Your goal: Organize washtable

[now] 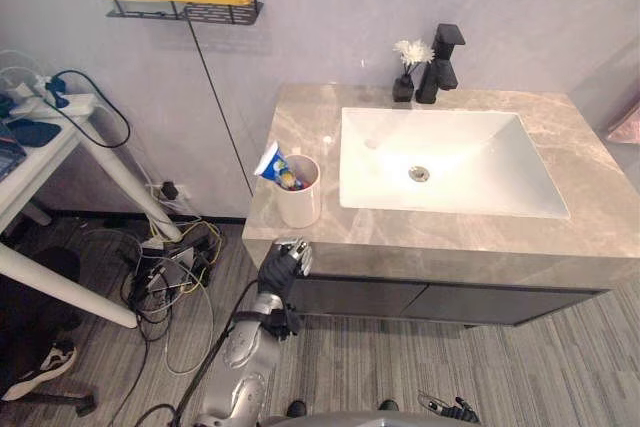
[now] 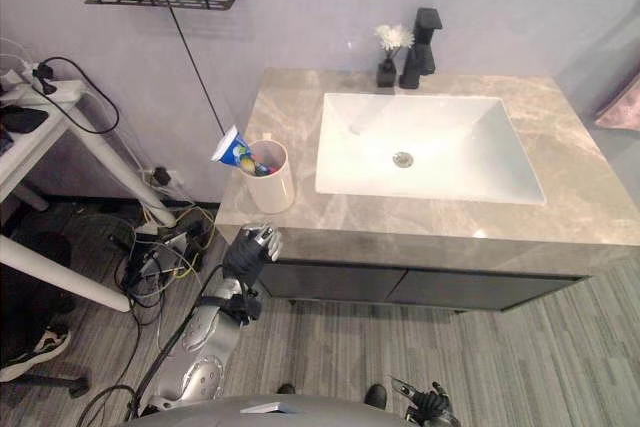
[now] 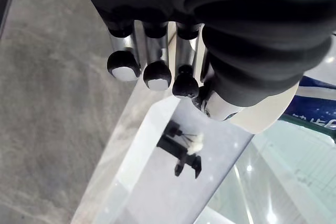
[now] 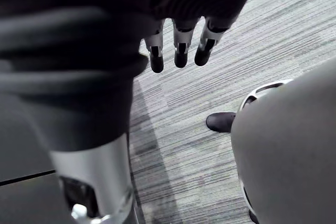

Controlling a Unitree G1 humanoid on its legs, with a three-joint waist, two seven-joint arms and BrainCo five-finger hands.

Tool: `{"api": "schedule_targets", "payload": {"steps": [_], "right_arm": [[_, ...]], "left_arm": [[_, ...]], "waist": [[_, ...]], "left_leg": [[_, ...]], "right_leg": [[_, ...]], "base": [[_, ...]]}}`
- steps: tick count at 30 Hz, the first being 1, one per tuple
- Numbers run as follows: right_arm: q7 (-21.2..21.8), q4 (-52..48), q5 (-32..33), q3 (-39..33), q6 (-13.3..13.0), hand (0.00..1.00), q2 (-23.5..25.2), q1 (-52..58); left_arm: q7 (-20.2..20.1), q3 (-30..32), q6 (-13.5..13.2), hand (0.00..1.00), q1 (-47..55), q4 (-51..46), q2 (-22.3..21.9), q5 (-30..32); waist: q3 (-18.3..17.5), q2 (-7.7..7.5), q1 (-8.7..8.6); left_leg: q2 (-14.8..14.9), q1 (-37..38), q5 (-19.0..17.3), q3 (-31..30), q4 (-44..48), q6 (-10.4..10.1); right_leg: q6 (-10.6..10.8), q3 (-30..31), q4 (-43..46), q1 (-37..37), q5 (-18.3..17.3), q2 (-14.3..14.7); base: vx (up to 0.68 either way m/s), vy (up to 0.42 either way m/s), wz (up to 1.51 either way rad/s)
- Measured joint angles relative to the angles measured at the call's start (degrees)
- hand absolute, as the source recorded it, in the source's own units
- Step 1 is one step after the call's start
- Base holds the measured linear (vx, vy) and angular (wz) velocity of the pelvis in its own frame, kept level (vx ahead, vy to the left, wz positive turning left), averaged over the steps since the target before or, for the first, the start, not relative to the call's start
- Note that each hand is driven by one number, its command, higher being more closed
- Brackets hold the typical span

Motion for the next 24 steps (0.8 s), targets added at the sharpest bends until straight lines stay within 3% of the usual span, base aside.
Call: {"api": "schedule_targets", "payload": {"steps": [5,12,24], "right_arm": [[0.11,0.00,-0.03,0.05,0.02,0.00,0.00,-0.47],[1.07,-0.02,-0.31,0.41,0.05,0.00,0.00,-1.18],[1.13,-0.05,-0.31,1.99,0.05,0.00,-0.03,-1.45]], "left_arm": [[2.04,2.04,-0.68,1.00,-2.05,-0.23,0.67,0.03],[3.65,2.48,-1.99,1.00,-2.11,-0.91,1.13,0.09],[6.09,3.39,-2.30,1.00,-2.73,-1.75,1.07,0.10]], "waist": [[0.14,-0.13,-0.88],[0.92,-1.00,-0.90],[1.11,-1.17,-0.79]], "left_leg": [[0.03,-0.05,-0.35,1.79,-0.36,0.29],[0.02,-0.39,-0.56,4.02,-0.41,0.46],[0.23,-2.06,-0.60,5.50,0.08,-0.24]], "right_leg": [[0.19,1.98,0.00,-1.17,0.25,0.02],[0.15,4.22,0.00,-2.48,1.00,0.08],[0.24,5.99,0.00,-4.66,1.52,0.35]], "base": [[0.02,0.008,-0.19],[-0.02,0.013,-0.14],[-0.02,0.000,-0.07]]}}
